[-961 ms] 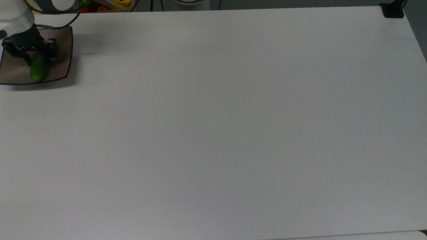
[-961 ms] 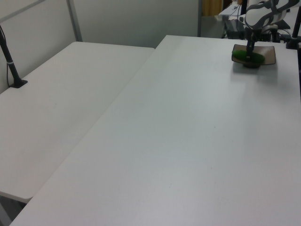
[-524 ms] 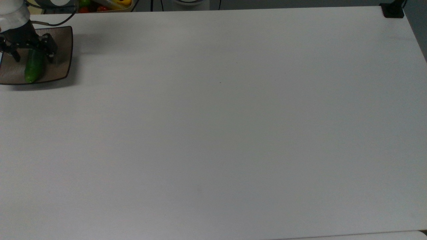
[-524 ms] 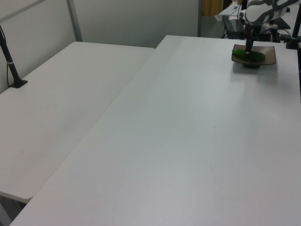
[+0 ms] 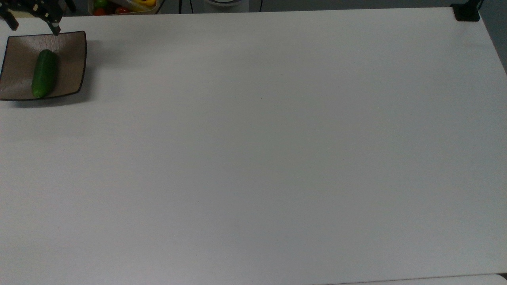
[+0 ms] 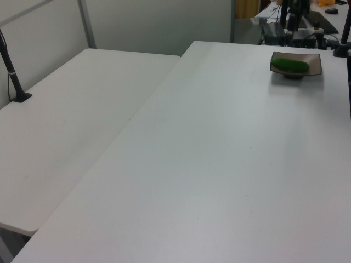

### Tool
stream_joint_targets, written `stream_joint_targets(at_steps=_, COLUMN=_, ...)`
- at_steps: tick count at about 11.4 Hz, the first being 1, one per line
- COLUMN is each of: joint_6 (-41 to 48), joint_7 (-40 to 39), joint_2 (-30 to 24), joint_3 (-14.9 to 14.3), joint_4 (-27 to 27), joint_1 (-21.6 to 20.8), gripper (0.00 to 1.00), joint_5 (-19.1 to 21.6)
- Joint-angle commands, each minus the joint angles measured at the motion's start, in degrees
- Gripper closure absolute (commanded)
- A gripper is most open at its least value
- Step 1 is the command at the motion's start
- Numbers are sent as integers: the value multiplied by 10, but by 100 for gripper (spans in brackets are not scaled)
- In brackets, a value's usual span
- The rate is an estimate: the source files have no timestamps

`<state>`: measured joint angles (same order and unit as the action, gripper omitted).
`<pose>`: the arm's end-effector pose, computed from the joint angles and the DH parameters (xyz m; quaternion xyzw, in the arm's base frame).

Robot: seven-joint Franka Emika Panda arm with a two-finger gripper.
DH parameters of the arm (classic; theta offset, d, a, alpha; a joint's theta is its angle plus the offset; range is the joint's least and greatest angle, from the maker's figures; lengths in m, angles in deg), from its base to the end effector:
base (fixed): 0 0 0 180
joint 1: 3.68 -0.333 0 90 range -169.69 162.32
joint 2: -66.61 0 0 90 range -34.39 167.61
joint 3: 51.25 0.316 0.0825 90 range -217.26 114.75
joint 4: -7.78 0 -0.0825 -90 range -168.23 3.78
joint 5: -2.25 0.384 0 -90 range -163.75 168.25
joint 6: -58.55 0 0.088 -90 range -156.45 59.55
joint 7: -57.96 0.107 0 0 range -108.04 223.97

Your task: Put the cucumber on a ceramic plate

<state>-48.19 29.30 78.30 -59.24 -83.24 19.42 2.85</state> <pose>0.5457 -0.3198 0.5223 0.9991 -0.0206 0.0269 0.0258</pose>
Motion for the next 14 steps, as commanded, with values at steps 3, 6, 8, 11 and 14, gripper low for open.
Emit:
stream_joint_targets(at_steps=3, joint_6=138, joint_7=224, joint_2=-118, joint_3=-1, joint_4=18, joint_1=-121, gripper=0, joint_5=3)
stream_joint_targets(at_steps=6, joint_6=196, joint_7=276, joint_2=-161, joint_3=-1, joint_4=10, joint_1=-202, gripper=0, joint_5=2)
stream_joint_targets(at_steps=8, joint_6=209, joint_7=310, joint_2=-169, joint_3=-1, joint_4=1, joint_1=-255, gripper=0, joint_5=1)
stream_joint_targets(at_steps=11, joint_6=202, joint_7=319, joint_2=-174, joint_3=-1, joint_4=-15, joint_1=-311, gripper=0, joint_5=-4)
stream_joint_targets(at_steps=14, joint_6=173, joint_7=310, joint_2=-167, joint_3=0, joint_4=-30, joint_1=-327, gripper=0, joint_5=2)
